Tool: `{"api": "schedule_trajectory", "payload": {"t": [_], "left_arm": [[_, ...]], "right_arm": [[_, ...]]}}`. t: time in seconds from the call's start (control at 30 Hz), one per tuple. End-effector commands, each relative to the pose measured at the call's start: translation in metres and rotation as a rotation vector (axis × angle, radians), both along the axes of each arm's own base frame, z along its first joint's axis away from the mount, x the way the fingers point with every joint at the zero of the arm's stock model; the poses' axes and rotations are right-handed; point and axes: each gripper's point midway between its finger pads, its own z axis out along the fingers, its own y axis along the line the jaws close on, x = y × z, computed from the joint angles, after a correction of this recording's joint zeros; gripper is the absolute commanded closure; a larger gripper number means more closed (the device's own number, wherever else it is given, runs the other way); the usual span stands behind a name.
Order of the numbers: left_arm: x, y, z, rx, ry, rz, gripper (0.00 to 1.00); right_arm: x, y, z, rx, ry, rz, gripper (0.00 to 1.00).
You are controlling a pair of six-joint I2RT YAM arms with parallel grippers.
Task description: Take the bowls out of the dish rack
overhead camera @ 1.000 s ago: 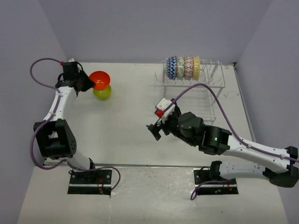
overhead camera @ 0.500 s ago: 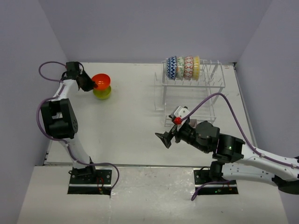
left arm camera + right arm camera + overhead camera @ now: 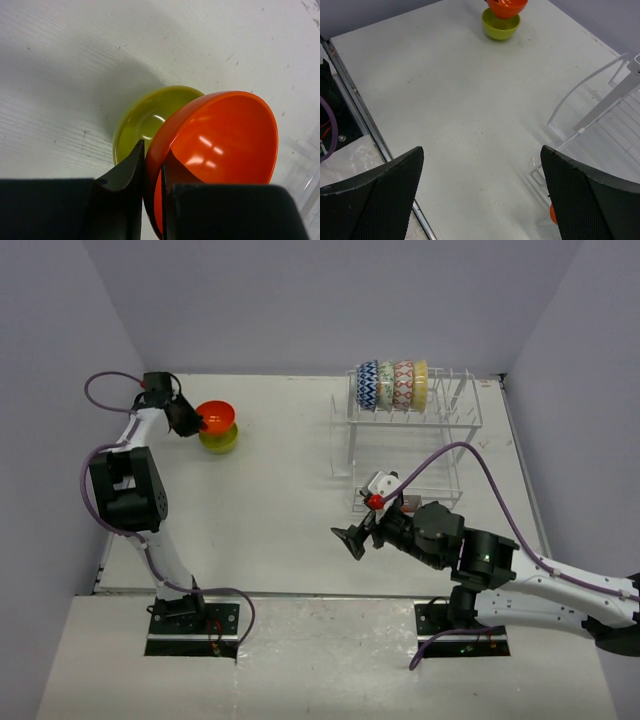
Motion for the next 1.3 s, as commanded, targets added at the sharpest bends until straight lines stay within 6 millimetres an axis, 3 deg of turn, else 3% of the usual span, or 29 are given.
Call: {"api": "schedule_trajectory", "payload": {"t": [0.0, 0.9, 1.07, 1.27], "left_arm": [[0.012, 0.005, 0.018, 0.022, -0.06, -0.008, 0.97], [0.007, 0.0, 0.003, 0.039, 0.001, -0.021, 0.89], [0.008, -0.004, 0.011, 0.047, -0.011, -0.028, 0.81], [0.005, -0.003, 0.007, 0.054, 0.008, -0.023, 0.8]], "right_arm": [[0.0, 0.002, 0.011, 0.054, -0.017, 0.007, 0.01], [-0.002, -0.004, 0.006, 0.07, -0.023, 0.006, 0.01], [-0.002, -0.005, 0.007, 0.08, -0.027, 0.004, 0.01], [-0.003, -0.004, 0.007, 0.082, -0.027, 0.009, 0.01]]}}
